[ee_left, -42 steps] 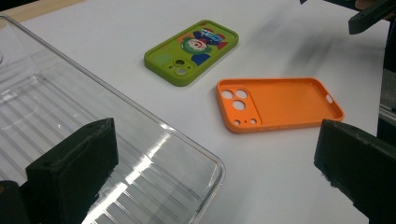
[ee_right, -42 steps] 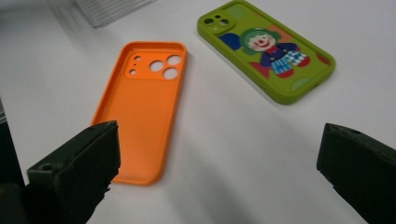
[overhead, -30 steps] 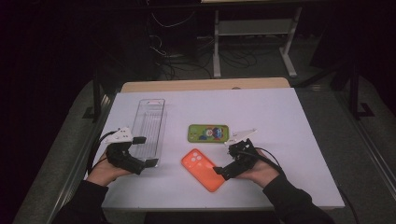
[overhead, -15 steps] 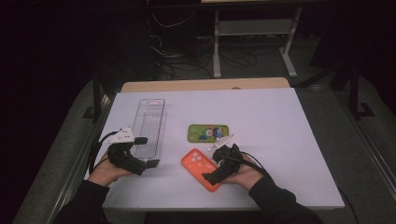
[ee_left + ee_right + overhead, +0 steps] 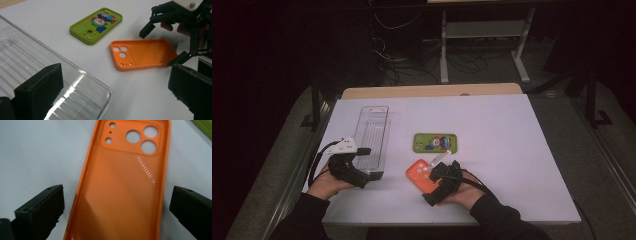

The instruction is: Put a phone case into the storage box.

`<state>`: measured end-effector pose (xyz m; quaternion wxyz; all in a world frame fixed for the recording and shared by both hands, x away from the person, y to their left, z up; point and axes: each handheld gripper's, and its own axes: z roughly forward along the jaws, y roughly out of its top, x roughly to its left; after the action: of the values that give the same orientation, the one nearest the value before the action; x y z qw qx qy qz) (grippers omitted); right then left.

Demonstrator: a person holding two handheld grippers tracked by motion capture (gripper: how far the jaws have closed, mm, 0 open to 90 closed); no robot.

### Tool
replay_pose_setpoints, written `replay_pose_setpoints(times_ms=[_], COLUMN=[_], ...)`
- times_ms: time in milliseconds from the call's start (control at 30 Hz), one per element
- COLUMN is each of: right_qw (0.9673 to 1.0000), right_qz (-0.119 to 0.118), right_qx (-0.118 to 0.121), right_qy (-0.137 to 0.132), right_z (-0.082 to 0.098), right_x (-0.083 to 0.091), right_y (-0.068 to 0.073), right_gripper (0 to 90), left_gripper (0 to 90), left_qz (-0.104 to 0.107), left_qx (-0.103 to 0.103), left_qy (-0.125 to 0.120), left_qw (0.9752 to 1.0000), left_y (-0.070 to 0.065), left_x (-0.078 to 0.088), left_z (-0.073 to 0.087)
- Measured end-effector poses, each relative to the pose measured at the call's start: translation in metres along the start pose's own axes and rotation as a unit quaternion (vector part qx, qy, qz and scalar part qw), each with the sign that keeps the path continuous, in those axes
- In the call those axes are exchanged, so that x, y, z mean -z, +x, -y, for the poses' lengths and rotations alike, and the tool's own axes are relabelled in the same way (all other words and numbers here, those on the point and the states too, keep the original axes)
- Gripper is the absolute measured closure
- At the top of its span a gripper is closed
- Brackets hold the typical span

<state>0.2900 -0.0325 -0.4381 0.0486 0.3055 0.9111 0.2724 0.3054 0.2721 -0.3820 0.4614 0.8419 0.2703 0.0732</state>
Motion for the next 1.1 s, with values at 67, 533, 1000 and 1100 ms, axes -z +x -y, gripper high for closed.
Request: replay_pose_setpoints(times_ms=[67, 533, 1000, 1100], right_qw=[0.9999, 0.9996, 0.9993, 0.9995], right_qz=[0.009, 0.026, 0.028, 0.022], right_qx=[0.002, -0.007, -0.018, -0.012], right_qy=[0.008, 0.014, 0.019, 0.017], right_z=[0.0006, 0.0028, 0.0012, 0.0014], right_x=[-0.0025, 0.0002, 0.0015, 0.0022], right_y=[0.0018, 0.0049, 0.0044, 0.0019], right_gripper=[0.0, 11.7, 15.4, 15.5], left_gripper=[0.0, 0.0, 0.0, 0.0], left_qz=[0.0, 0.001, 0.001, 0.002], left_qx=[0.004, 0.003, -0.003, -0.001], left_qy=[0.001, 0.003, 0.002, 0.002], left_qw=[1.0, 1.0, 1.0, 1.0], left_y=[-0.0006, -0.0013, -0.0021, -0.0022], left_x=[-0.0002, -0.0007, -0.0009, -0.0009], left_z=[0.0002, 0.0, -0.0012, -0.0015])
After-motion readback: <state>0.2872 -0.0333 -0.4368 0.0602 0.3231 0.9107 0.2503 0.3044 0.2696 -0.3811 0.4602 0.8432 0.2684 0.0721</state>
